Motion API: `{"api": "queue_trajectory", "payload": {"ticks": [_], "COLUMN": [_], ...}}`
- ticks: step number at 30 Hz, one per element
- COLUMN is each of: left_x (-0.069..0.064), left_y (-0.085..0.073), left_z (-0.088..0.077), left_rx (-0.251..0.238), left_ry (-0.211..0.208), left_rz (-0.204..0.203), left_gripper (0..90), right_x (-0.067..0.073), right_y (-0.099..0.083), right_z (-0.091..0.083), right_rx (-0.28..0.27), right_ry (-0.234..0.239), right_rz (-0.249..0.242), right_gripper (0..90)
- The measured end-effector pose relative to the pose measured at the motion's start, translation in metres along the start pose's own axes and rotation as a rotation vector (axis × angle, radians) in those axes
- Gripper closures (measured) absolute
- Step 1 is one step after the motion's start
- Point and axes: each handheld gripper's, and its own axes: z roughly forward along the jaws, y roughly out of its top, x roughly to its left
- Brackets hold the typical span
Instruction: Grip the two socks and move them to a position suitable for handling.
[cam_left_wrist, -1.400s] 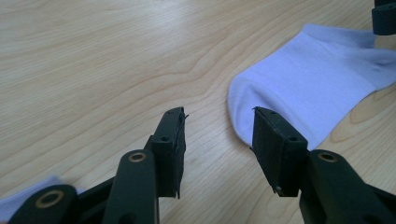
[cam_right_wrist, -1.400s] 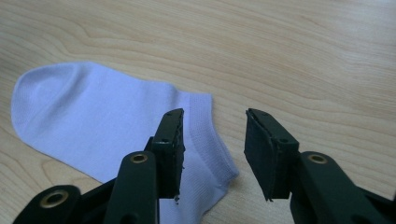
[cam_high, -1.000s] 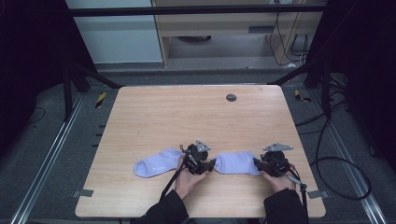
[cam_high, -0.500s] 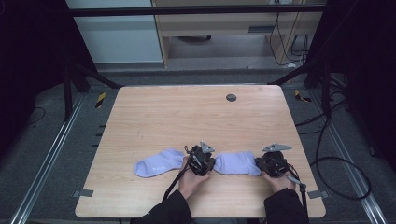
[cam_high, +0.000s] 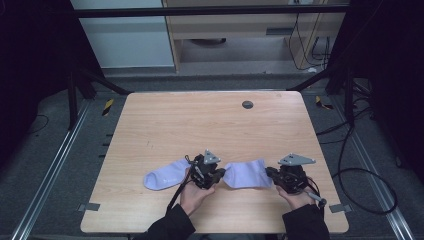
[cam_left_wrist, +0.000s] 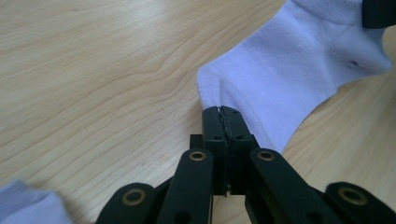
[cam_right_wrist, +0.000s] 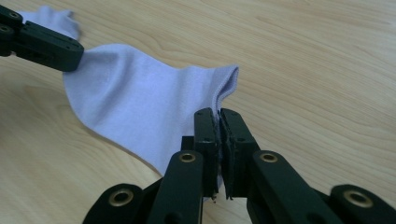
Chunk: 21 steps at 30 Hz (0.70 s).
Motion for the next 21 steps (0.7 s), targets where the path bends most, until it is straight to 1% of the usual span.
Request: {"api": "queue_trajectory", "payload": {"ticks": [6,8,9,12,15,17,18,19,21], "left_x": [0.009,0.014,0.017,0.023,0.03,0.033,0.035,0.036,0.038], "left_y": [-0.01,-0.016,-0.019,-0.028,-0.041,-0.048,-0.053,-0.057,-0.065], "left_z": [-0.028,-0.037,-0.041,-0.05,-0.059,-0.062,-0.064,-0.065,-0.066], "left_rx": [0.002,0.002,-0.001,-0.002,0.008,0.014,0.02,0.029,0.042], "left_ry": [0.005,0.01,0.012,0.016,0.019,0.017,0.016,0.018,0.02], "left_rz": [0.004,-0.002,-0.012,-0.026,-0.041,-0.049,-0.054,-0.051,-0.058], "left_gripper": [88.9,88.9,88.9,88.9,88.9,88.9,88.9,88.9,88.9], "right_x": [0.021,0.028,0.031,0.04,0.048,0.055,0.058,0.062,0.068], "right_y": [0.006,0.007,0.008,0.007,0.007,0.006,0.006,0.005,0.004], "right_z": [-0.002,-0.001,0.0,0.005,0.01,0.013,0.016,0.019,0.023], "right_rx": [-0.013,-0.015,-0.015,-0.006,0.003,0.012,0.014,0.023,0.035], "right_ry": [0.048,0.066,0.074,0.096,0.119,0.135,0.144,0.154,0.168], "right_rz": [-0.008,-0.009,-0.012,-0.013,-0.016,-0.018,-0.028,-0.035,-0.041], "right_gripper": [86.3,86.2,86.2,86.2,86.2,86.1,86.2,86.1,86.1]}}
